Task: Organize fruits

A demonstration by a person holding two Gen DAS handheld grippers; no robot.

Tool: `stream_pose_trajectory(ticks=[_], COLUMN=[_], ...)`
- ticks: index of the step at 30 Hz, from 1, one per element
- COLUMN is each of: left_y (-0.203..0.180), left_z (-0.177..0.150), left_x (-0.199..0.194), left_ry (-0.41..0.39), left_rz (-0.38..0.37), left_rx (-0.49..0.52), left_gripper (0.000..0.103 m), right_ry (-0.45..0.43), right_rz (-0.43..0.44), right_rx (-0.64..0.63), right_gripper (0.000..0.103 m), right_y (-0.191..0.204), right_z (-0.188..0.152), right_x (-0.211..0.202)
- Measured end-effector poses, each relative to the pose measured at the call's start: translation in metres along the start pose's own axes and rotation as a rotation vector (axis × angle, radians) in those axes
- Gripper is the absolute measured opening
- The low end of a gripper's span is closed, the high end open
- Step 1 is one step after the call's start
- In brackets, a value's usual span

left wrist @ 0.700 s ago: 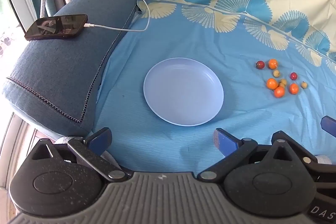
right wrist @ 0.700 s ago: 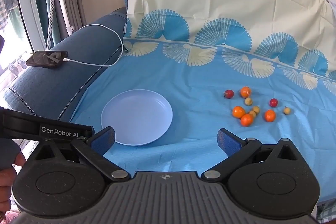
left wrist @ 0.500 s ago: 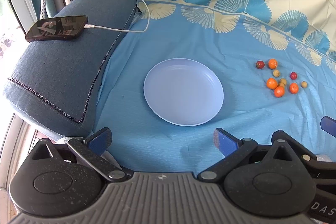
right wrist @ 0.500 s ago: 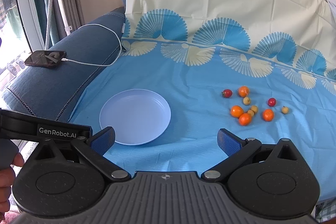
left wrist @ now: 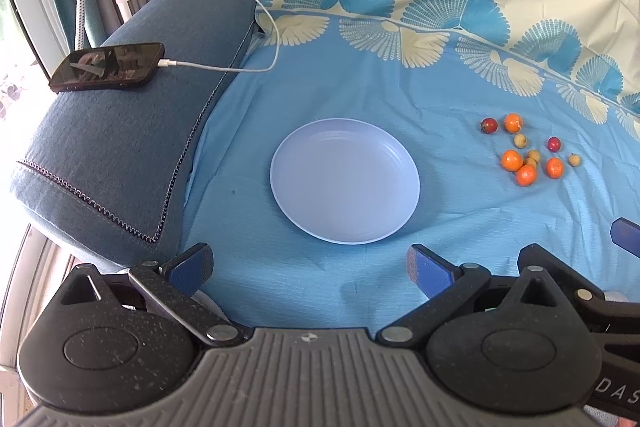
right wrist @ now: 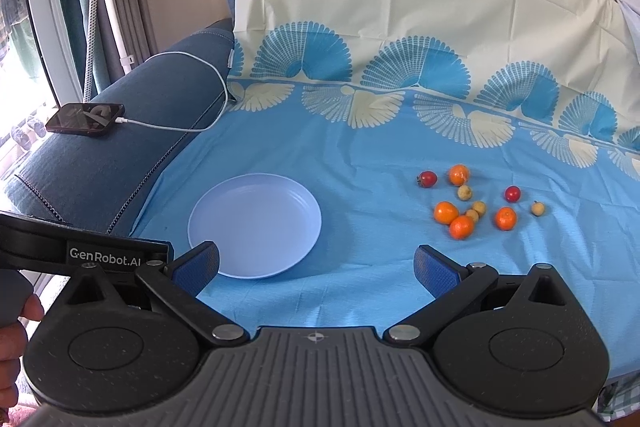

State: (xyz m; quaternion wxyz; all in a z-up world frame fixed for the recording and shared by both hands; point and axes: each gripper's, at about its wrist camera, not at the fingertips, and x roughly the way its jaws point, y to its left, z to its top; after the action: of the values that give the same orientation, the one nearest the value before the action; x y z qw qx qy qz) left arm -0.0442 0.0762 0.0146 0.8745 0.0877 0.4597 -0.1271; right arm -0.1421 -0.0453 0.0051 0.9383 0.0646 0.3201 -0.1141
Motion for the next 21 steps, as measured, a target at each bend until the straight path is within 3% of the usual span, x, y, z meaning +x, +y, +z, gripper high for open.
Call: stream_pose_trajectory(ticks=[6, 21], left_y=[-0.0033, -0.0084], left_z=[0.0013, 0.0034], left_x=[-0.0013, 0.0042], left_ry=[-0.003, 0.011], left_rz=[0.011, 0.024], left_rx=[0.008, 0.024], left_gripper=[0.103, 0.103], right_ry=[-0.019, 0.028], right_rz=[0.013, 0.021], right_rx=[0.015, 0.044], right_gripper=[0.103, 0.103], right_y=[-0.002, -0.0071], right_z=[0.0004, 0.0012], right_x=[-0.0013, 0.0039])
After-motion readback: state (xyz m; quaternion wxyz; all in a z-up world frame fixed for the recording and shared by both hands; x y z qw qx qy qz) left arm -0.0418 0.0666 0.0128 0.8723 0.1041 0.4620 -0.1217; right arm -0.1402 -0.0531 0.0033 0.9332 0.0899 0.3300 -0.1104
